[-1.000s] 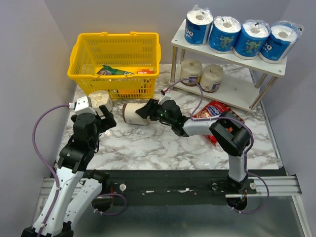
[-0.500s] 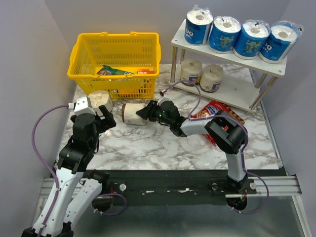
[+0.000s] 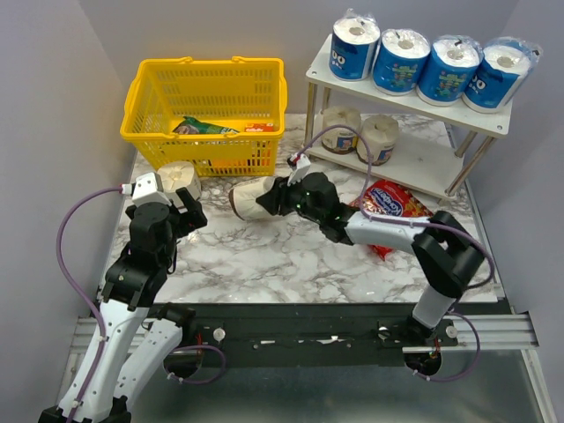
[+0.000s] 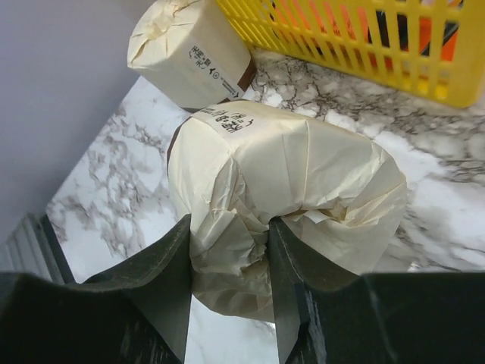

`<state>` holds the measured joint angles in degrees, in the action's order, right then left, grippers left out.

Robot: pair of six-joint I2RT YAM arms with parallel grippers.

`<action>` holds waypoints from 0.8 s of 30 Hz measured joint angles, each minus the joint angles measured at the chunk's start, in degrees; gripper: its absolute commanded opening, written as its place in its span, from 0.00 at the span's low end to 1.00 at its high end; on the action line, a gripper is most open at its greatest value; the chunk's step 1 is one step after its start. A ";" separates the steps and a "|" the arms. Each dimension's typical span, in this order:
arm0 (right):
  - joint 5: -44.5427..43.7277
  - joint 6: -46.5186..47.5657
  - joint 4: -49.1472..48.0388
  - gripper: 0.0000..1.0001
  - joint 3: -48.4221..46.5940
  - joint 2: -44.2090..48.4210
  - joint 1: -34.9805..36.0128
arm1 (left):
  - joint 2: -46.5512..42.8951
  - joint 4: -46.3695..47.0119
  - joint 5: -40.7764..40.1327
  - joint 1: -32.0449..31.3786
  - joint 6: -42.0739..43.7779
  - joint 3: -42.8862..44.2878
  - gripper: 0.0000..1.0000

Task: Place and organize the paper towels onto the shelf

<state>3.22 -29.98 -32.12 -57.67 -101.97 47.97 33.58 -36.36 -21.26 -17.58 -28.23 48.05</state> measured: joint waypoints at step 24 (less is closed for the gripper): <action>-26.40 58.01 54.23 0.38 -1.31 31.82 -21.86 | -1.51 0.04 0.00 -0.92 0.00 -0.02 0.99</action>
<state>-23.18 28.03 22.11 -58.98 -70.15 26.11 32.08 -36.32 -21.26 -18.50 -28.23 48.03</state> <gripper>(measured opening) 0.449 0.988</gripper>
